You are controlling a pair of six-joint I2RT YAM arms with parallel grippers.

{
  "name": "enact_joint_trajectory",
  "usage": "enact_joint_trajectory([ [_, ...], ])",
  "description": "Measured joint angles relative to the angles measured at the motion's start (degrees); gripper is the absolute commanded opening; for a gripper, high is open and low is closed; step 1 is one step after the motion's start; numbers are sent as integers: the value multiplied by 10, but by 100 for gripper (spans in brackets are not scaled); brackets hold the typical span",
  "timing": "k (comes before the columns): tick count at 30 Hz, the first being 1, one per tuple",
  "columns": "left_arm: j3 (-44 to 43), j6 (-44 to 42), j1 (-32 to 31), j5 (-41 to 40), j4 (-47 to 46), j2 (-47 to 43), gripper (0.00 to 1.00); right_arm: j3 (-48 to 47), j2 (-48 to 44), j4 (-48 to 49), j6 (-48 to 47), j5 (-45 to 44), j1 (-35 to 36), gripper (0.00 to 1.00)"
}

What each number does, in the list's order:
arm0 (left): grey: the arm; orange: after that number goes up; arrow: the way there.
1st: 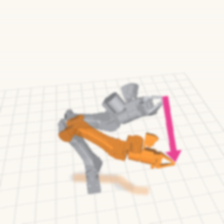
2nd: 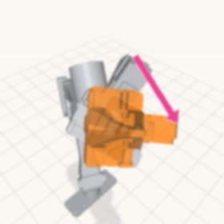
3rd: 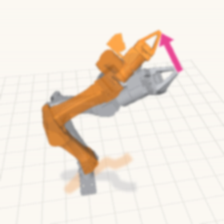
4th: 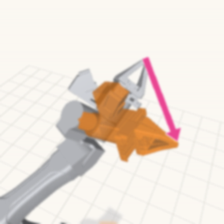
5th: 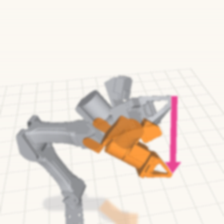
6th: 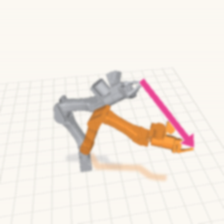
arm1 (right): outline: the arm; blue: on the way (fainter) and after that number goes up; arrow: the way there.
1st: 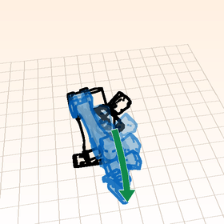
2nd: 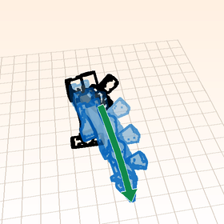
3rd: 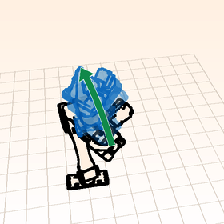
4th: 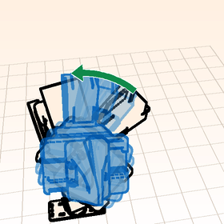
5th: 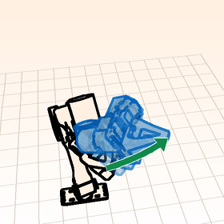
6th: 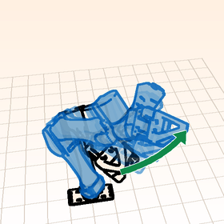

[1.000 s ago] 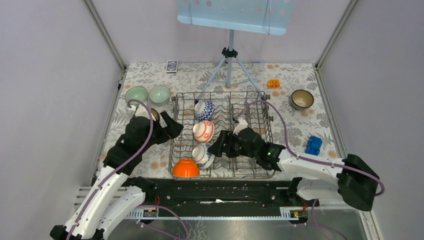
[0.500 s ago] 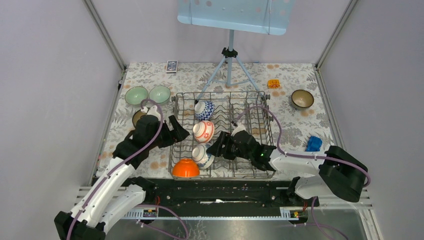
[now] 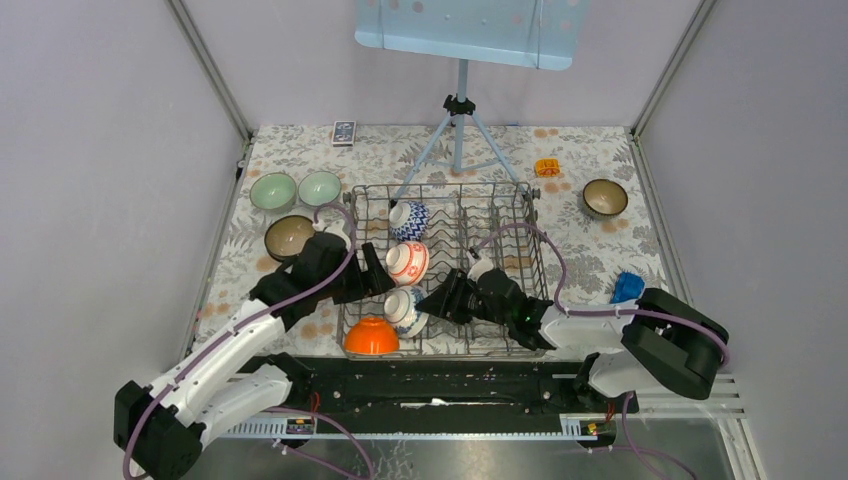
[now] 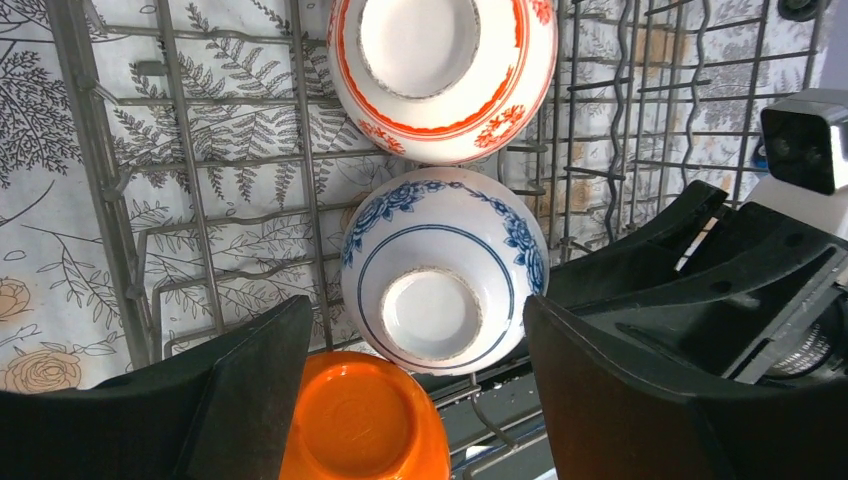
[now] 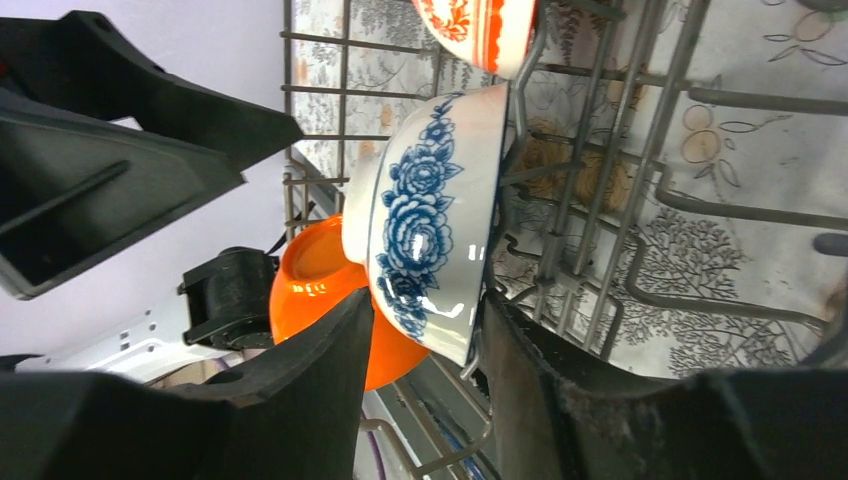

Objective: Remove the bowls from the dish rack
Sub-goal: Pick up the bowl from the dish rack.

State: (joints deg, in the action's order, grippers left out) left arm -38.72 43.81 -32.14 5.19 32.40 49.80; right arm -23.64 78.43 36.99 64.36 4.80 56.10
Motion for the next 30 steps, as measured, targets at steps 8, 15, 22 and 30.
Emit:
enact_joint_trajectory([
  [8, 7, 7, -23, -26, -6, 37, 79, 25, 26, 90, 23, 30, -10, 44],
  [15, 10, 10, -34, -39, -10, 59, 76, 37, 64, 164, 39, 59, -19, 39],
  [22, 13, 13, -42, -46, -20, 74, 75, 40, 136, 278, 68, 111, -29, 37],
  [30, 14, 17, -44, -55, -33, 78, 75, 40, 194, 380, 100, 158, -35, 31],
])
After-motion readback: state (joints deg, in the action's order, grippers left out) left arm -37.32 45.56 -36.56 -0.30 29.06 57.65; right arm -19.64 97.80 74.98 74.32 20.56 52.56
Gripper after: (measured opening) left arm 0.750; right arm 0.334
